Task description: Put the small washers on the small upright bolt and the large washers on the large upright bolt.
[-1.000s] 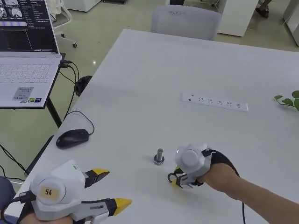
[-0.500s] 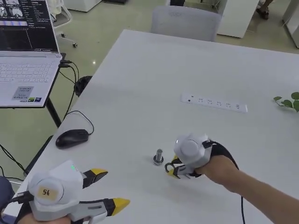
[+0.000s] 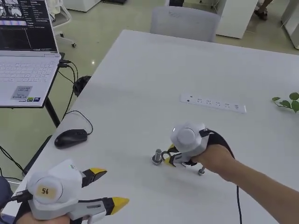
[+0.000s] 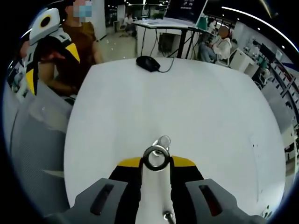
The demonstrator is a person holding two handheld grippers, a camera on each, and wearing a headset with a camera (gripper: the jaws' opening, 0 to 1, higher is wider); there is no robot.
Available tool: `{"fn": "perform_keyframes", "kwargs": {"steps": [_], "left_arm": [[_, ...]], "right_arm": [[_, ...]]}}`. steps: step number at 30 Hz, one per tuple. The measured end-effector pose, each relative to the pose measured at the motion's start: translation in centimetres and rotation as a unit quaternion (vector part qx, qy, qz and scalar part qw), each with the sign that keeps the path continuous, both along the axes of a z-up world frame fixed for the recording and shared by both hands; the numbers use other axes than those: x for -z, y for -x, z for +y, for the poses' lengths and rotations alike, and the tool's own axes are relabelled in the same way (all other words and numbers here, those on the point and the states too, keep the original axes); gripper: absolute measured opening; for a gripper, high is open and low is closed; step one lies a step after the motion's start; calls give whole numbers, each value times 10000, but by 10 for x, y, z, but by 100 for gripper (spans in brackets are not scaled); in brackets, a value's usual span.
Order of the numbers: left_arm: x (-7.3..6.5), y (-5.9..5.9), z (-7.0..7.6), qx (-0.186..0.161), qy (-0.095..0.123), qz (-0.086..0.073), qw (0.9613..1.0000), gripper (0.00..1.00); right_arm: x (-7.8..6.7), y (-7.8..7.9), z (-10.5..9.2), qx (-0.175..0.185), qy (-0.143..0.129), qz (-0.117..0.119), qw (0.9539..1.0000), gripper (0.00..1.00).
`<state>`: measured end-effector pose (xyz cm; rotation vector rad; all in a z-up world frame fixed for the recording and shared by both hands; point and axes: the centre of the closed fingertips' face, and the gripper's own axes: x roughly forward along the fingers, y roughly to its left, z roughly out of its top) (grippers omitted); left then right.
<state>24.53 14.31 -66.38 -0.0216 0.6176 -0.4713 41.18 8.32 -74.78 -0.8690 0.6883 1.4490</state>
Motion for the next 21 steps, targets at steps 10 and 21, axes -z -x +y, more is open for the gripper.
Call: {"fn": "perform_keyframes", "kwargs": {"steps": [10, 21], "left_arm": [[1, 1, 0, -20, 15, 8, 10000, 57], [1, 1, 2, -35, 8, 12, 10000, 57]], "right_arm": [[-7, -7, 15, -80, 26, -39, 10000, 23], [0, -11, 21, -145, 192, 32, 9997, 23]]}}
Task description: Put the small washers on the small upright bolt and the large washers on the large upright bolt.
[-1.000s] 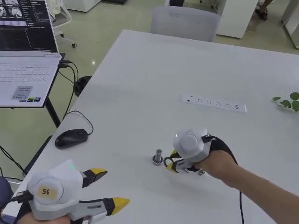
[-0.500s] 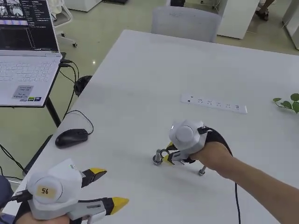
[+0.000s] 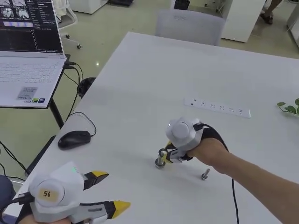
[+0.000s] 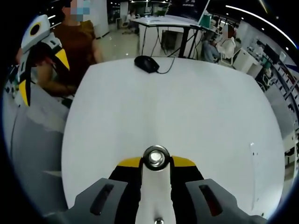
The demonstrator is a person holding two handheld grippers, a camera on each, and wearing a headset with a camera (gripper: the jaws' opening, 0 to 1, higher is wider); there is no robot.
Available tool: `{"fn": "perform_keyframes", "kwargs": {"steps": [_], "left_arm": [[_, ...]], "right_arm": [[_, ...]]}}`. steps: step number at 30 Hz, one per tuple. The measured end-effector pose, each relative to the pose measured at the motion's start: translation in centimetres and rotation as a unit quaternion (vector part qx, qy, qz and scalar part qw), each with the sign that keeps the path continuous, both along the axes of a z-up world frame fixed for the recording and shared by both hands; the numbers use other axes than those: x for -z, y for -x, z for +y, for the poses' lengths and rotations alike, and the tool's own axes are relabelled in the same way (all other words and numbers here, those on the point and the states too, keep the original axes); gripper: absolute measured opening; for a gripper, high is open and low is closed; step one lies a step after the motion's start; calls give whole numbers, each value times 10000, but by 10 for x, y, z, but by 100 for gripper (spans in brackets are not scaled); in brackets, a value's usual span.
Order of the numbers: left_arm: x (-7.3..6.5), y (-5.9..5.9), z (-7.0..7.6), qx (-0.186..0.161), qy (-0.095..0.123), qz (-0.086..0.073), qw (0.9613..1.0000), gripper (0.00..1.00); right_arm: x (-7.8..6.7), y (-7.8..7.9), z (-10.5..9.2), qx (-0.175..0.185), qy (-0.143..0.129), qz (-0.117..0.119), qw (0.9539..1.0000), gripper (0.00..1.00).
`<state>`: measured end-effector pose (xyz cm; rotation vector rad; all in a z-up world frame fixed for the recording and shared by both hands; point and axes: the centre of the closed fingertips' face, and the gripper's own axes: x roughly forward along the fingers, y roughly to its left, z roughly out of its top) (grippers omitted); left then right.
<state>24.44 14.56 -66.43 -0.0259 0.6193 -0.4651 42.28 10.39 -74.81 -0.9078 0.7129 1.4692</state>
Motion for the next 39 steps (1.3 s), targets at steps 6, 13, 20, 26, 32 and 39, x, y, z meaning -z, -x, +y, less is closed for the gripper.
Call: {"fn": "perform_keyframes", "kwargs": {"steps": [6, 13, 20, 26, 32, 39], "left_arm": [[0, 0, 1, -6, 2, 8, 10000, 57], [1, 0, 0, -11, 19, 15, 10000, 57], [2, 1, 2, -36, 19, 27, 10000, 57], [2, 3, 4, -61, 15, 35, 10000, 57], [2, 4, 5, -76, 14, 37, 10000, 57], [3, 4, 6, -92, 13, 43, 9999, 57]], "right_arm": [[4, -1, 2, -25, 83, 33, 10000, 23], [7, 0, 3, -81, 203, 35, 9998, 23], [12, 0, 3, -74, 280, 84, 9995, 23], [17, 1, 4, -96, 367, 93, 9992, 23], [21, 1, 4, -78, 438, 125, 9989, 23], [31, 1, 5, -54, 505, 145, 9986, 23]]}}
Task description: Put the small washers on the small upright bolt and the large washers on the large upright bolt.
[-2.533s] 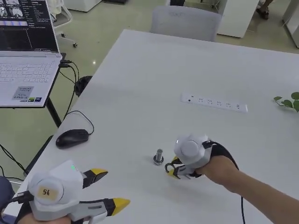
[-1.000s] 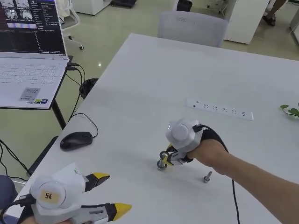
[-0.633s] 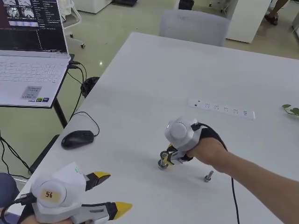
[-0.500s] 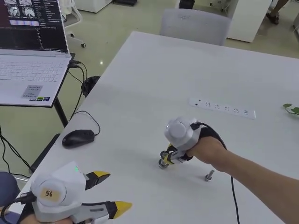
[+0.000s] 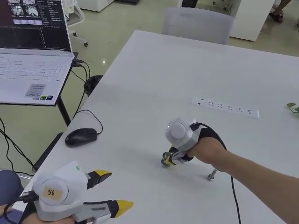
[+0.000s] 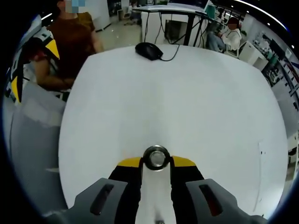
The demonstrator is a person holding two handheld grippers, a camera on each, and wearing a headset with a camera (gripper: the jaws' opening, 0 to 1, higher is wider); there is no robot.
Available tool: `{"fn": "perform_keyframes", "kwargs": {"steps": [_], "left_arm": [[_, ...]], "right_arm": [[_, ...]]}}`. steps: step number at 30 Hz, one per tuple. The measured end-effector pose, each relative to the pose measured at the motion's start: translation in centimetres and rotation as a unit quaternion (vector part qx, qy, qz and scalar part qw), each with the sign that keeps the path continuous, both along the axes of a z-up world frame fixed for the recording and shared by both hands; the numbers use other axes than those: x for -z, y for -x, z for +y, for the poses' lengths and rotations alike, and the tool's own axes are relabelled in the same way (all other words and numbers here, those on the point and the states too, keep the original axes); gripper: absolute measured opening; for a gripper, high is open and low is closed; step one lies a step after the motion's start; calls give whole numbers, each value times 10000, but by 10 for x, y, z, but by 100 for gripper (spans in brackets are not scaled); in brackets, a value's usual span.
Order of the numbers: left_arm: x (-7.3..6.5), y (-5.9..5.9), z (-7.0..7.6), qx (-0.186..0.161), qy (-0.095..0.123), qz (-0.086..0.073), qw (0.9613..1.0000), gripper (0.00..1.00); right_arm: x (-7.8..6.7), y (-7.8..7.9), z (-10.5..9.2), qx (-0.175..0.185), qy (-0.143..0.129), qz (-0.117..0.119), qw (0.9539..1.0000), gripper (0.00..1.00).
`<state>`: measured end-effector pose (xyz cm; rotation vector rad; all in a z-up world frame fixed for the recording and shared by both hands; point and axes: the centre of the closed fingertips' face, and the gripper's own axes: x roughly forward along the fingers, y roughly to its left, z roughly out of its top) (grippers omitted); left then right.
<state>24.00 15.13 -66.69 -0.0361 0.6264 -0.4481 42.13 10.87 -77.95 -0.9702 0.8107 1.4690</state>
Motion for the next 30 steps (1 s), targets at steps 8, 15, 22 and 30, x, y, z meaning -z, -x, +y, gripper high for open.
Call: {"fn": "perform_keyframes", "kwargs": {"steps": [8, 15, 22, 30], "left_arm": [[1, 3, 4, -58, -6, 21, 10000, 57], [1, 5, 6, -106, -14, 25, 9999, 57], [2, 4, 4, -88, -7, 27, 10000, 57], [1, 2, 1, -48, -11, 23, 10000, 57]], "right_arm": [[13, 0, -2, 111, 71, 61, 9999, 24], [22, 0, -1, 192, 124, 112, 9997, 24], [26, -2, -2, 295, 132, 215, 9992, 24], [28, -1, -2, 364, 95, 240, 9990, 24]]}}
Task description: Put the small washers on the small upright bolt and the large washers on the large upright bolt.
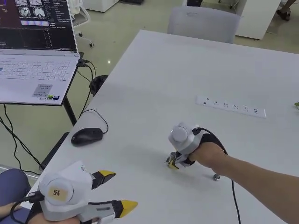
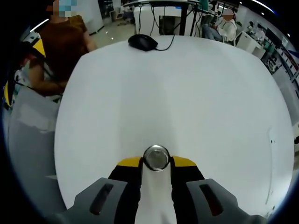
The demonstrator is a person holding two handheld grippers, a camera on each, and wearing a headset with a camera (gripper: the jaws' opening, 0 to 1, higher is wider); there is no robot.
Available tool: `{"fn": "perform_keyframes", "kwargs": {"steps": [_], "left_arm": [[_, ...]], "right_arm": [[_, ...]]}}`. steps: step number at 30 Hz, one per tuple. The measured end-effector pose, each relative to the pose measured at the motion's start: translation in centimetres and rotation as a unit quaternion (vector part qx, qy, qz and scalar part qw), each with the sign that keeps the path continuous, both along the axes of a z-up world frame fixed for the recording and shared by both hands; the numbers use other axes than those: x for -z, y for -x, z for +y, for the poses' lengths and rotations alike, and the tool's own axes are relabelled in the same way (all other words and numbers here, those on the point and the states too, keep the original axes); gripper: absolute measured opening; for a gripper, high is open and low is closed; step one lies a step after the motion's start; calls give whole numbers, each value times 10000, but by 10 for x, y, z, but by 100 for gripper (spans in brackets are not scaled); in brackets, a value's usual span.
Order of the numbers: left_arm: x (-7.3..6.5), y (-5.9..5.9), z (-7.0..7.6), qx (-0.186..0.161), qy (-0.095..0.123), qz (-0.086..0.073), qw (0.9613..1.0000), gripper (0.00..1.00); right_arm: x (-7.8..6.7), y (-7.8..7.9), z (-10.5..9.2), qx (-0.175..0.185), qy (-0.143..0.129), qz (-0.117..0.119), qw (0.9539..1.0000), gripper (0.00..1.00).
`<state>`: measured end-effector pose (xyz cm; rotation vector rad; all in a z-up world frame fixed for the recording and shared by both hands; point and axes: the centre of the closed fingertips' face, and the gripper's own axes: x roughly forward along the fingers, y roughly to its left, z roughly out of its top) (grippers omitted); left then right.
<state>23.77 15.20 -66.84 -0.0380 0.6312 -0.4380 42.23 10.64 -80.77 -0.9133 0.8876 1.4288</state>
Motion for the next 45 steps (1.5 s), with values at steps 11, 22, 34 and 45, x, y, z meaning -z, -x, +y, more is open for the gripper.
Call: {"fn": "perform_keyframes", "kwargs": {"steps": [11, 22, 34, 45], "left_arm": [[-2, -1, 1, 6, -27, -20, 10000, 57], [-3, -3, -3, 54, 10, -38, 10000, 57], [0, -8, -5, 101, 32, -29, 9999, 57], [-1, -17, -9, 212, 26, -45, 9998, 57]], "right_arm": [[-2, 0, -6, 235, -135, 127, 9996, 28], [-19, 2, -18, 515, -460, 117, 9975, 33], [-59, -3, -41, 973, -1239, -52, 9875, 34], [-83, -11, -89, 1600, -1794, -161, 9705, 36]]}}
